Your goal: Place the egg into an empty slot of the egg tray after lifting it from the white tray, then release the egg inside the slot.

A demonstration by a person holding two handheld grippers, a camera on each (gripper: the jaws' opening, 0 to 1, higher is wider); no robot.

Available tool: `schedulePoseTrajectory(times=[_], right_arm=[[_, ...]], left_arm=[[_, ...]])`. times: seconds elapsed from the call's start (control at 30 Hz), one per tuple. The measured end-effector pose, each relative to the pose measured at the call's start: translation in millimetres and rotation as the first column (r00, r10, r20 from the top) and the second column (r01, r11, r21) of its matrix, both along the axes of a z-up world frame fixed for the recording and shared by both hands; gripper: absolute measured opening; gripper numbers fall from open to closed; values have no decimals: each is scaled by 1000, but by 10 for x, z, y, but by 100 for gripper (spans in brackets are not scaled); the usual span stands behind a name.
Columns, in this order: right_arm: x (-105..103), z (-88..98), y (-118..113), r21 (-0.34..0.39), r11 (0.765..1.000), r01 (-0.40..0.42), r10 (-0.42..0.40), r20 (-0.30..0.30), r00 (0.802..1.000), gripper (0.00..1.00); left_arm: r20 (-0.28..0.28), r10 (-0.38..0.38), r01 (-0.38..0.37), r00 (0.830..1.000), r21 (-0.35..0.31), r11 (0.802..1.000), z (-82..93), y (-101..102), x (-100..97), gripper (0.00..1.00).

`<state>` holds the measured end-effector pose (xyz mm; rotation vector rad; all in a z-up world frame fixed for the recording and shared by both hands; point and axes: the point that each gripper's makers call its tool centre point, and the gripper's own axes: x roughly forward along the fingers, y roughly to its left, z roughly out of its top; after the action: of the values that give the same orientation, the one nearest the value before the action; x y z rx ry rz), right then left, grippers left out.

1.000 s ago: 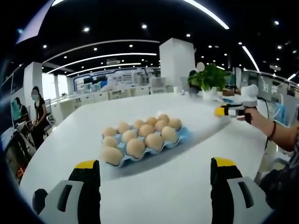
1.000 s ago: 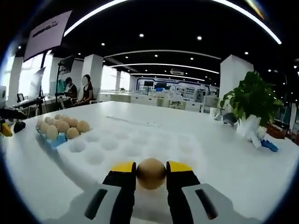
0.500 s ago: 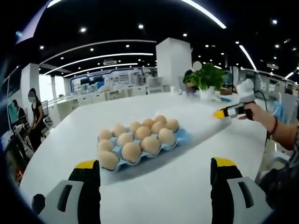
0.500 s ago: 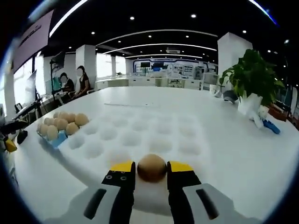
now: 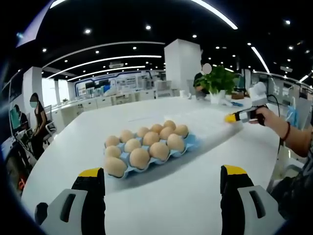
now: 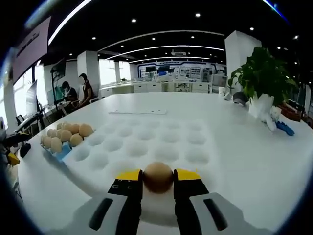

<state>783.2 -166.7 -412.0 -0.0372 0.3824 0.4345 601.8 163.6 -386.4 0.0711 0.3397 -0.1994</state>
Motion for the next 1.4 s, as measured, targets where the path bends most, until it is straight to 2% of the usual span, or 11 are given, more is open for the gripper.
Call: schedulePoseTrajectory(times=[0.4,0.53,0.7,1.0,1.4], right_arm=[[-13,137,36,-4,1000,-23,23,51,998,25],[-78,214,94,-17,999,-40,41,88,995,25],[-70,252,168,-25,998,-49,51,91,995,26],[-84,328,374,-13,995,-97,98,116,988,26],[-135,355,694,22,988,-155,152,120,981,26]], left_arm=[[2,6,-6,1000,-7,1000,-4,7,-22,100],[10,1,-1,1000,-9,1000,15,4,-40,100],[8,1,-1,1000,-6,1000,5,11,-53,100],[15,16,-16,1000,-14,1000,11,57,-86,100],[15,24,-24,1000,-4,1000,38,85,-104,100]])
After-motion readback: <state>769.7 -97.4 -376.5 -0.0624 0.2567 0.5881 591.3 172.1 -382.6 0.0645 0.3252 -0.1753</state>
